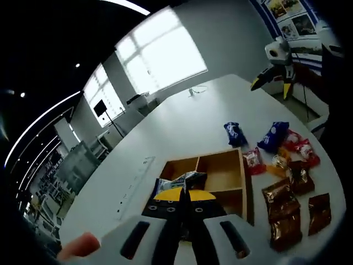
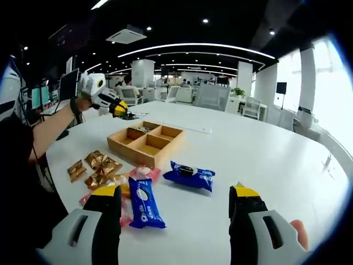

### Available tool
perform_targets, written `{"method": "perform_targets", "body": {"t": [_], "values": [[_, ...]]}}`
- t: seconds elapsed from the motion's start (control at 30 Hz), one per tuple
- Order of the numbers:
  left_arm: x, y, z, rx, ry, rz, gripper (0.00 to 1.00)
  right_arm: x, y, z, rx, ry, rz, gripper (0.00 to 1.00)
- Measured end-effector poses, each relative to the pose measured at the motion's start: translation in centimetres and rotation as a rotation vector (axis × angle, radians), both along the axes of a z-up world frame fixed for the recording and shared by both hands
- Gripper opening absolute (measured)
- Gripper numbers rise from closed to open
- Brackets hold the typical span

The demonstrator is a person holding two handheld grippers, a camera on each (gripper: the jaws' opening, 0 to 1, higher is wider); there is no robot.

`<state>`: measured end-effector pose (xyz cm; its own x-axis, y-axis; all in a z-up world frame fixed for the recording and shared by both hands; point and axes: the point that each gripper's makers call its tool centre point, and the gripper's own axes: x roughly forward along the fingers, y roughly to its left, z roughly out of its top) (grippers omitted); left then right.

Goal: Pick up the scattered marshmallows, QQ candies, Oreo cookies, and mixed nuts on the table and sort them into separate containers

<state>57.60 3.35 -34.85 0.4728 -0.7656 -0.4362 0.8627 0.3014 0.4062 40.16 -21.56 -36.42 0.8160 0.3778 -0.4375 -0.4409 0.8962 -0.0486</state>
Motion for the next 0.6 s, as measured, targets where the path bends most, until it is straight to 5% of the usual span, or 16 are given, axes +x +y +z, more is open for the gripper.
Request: {"method": "perform_targets", "body": {"t": [0.6], "values": [[3.1, -0.7, -3.8, 0.010, 0.103, -0.002, 0.06, -0.2, -0.4, -0.3, -0.001, 0.006, -0.011, 0.75]]}}
